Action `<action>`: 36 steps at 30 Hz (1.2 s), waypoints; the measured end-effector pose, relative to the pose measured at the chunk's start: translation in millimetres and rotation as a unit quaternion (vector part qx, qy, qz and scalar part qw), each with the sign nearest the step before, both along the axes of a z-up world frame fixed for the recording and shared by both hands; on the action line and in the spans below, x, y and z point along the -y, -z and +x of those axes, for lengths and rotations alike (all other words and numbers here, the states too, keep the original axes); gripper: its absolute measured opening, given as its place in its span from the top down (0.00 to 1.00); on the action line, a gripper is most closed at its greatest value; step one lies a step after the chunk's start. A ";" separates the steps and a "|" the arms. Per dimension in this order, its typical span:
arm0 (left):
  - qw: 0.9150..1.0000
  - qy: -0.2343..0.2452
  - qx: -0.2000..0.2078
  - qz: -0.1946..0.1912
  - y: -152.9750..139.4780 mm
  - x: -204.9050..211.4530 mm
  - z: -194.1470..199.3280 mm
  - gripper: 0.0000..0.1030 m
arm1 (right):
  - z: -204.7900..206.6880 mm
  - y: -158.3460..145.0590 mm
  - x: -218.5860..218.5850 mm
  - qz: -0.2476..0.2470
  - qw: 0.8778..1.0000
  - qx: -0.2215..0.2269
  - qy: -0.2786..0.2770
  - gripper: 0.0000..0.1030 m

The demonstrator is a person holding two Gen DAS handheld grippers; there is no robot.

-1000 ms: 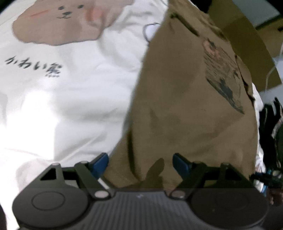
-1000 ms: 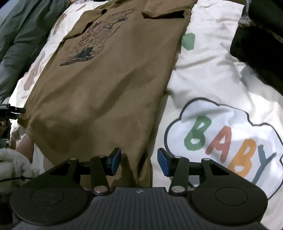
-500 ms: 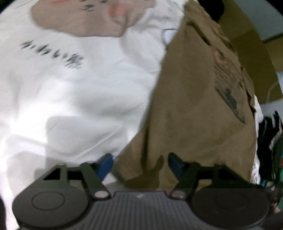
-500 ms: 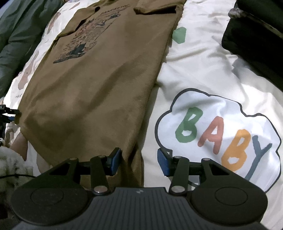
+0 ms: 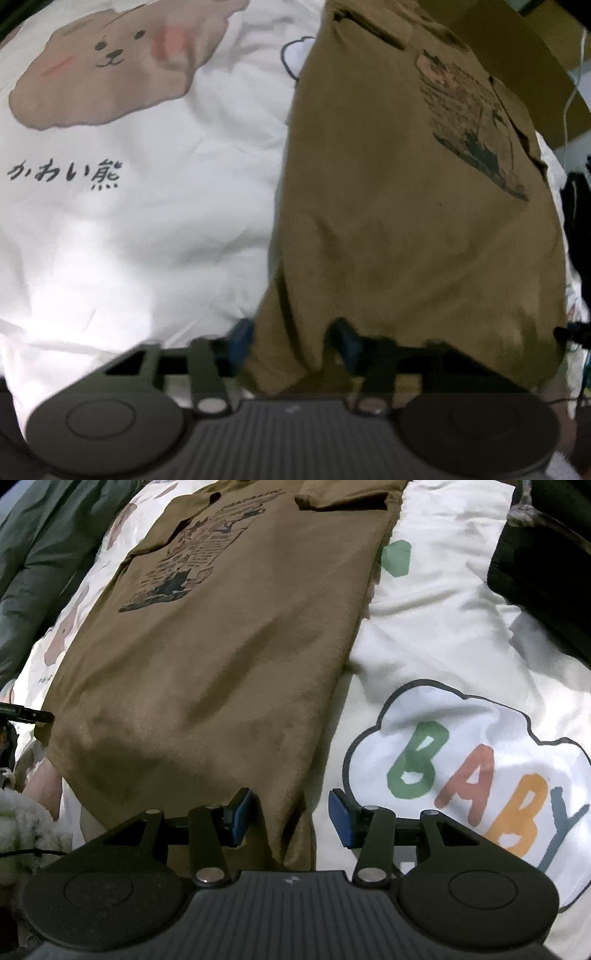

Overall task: Fold clothes
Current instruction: 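Close the left tool on the hem while the right tool closes on it too, then lift the hem with both tools and fold it toward the collar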

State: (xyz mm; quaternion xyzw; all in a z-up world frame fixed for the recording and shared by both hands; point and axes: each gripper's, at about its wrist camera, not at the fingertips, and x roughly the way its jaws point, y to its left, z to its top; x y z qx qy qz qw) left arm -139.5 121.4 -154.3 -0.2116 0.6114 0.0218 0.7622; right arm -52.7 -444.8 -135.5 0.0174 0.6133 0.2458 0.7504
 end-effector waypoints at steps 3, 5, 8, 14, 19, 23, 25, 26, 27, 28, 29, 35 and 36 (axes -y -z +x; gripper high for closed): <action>1.000 0.000 -0.003 0.000 -0.5 -1.9 -1.2 0.73 | 0.7 0.9 0.7 0.006 1.000 -0.003 0.007 0.51; 1.000 0.004 -0.005 -0.011 -1.0 -1.8 -1.4 0.87 | 1.2 2.9 2.8 0.011 1.000 -0.004 0.013 0.55; 1.000 0.013 -0.008 -0.026 -4.0 -0.5 2.0 0.93 | 2.5 4.9 7.1 0.019 0.999 -0.008 0.027 0.77; 0.998 -0.005 0.016 -0.068 -21.5 -9.3 10.6 0.94 | 7.4 -6.1 3.8 0.027 0.999 -0.017 0.020 0.92; 0.991 -0.033 0.072 -0.108 -59.9 -23.5 25.3 0.94 | 20.4 -34.5 5.0 0.070 0.996 0.014 0.045 0.92; 0.984 -0.054 0.099 -0.141 -73.6 -26.6 45.9 0.94 | 27.9 -53.0 4.7 0.093 0.993 0.044 0.050 0.93; 0.980 -0.067 0.111 -0.153 -74.4 -21.4 63.4 0.94 | 30.8 -60.3 2.6 0.096 0.993 0.054 0.050 0.93; 0.978 -0.073 0.118 -0.156 -74.3 -17.2 73.9 0.94 | 32.7 -65.7 2.8 0.098 0.992 0.062 0.050 0.93; 0.976 -0.079 0.125 -0.160 -75.4 -14.0 81.8 0.94 | 34.3 -68.3 3.5 0.100 0.991 0.066 0.052 0.93; 0.973 -0.086 0.133 -0.166 -79.8 -13.7 83.3 0.94 | 35.8 -74.5 5.1 0.105 0.990 0.074 0.056 0.93; 0.970 -0.093 0.142 -0.172 -85.4 -15.0 81.8 0.94 | 37.2 -79.7 6.6 0.110 0.989 0.081 0.060 0.93; 0.954 -0.120 0.196 -0.193 -114.2 -20.5 91.7 0.94 | 42.5 -107.1 5.5 0.121 0.984 0.115 0.055 0.93; 0.952 -0.121 0.205 -0.194 -119.8 -21.8 94.8 0.94 | 44.6 -111.1 4.4 0.121 0.984 0.120 0.054 0.93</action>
